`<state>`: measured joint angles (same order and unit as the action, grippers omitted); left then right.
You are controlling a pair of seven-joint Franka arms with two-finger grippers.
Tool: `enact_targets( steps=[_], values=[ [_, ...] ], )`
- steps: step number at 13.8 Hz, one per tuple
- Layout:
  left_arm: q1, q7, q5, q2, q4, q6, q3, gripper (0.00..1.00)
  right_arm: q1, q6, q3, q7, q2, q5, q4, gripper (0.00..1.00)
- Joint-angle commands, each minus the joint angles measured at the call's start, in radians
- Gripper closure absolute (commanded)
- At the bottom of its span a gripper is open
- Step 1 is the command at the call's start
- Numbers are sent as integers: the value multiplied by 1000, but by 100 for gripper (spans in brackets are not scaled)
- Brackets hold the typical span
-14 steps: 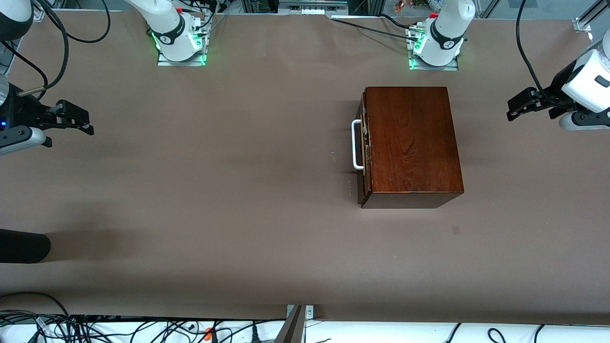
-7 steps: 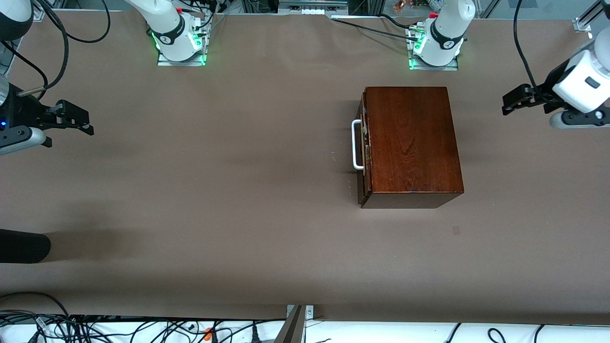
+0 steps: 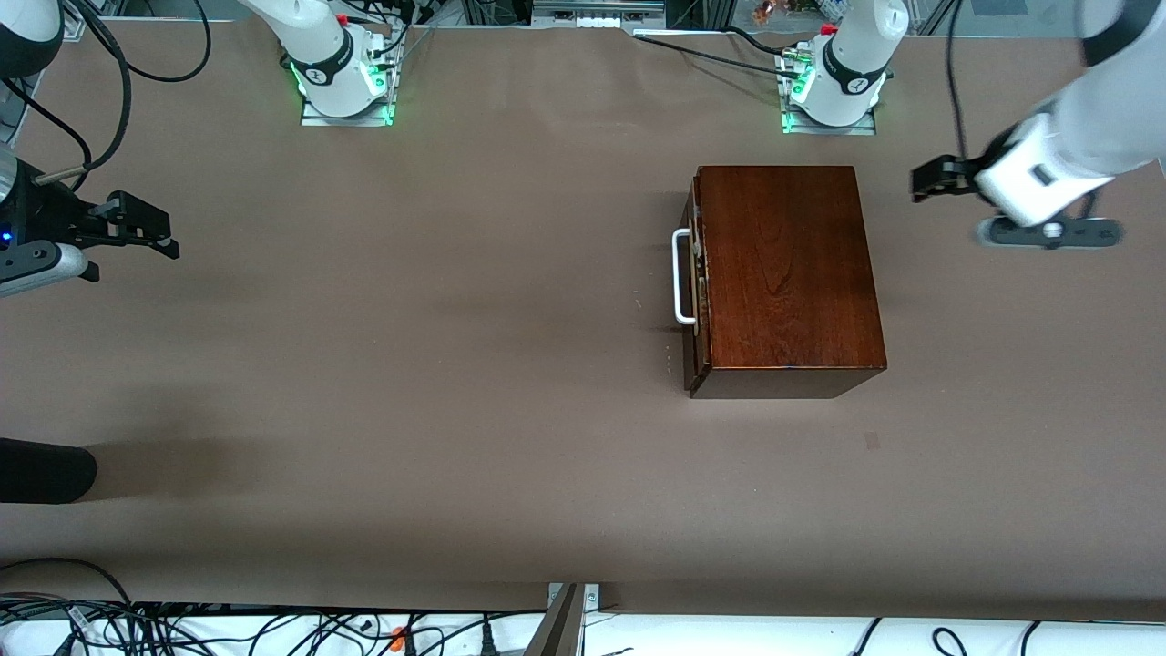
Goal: Open drawer, take yellow block, close drawer
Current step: 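Move the left gripper to the white drawer handle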
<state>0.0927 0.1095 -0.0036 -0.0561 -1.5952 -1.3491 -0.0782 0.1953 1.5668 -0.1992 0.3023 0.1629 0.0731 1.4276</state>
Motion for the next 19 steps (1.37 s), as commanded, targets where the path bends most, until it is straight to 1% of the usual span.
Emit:
enact_targets(
  steps=[1, 5, 8, 10, 14, 19],
  values=[
    [77, 15, -28, -66, 35, 9, 6, 0, -7, 4, 1, 12, -3, 5, -1, 0],
    [148, 28, -72, -134, 43, -93, 6, 0, -7, 4, 1, 12, -3, 5, -1, 0],
    [232, 113, -70, -197, 87, -131, 8, 0, -7, 4, 1, 12, -5, 5, -1, 0],
    [307, 191, -66, -246, 116, -160, 8, 0, -5, 4, 1, 12, -5, 5, -1, 0],
    [436, 375, -36, -320, 120, -272, 8, 0, -7, 4, 1, 12, -5, 5, -1, 0],
    [528, 502, 65, -398, 107, -357, 8, 0, -5, 4, 1, 12, -5, 5, -1, 0]
  ],
)
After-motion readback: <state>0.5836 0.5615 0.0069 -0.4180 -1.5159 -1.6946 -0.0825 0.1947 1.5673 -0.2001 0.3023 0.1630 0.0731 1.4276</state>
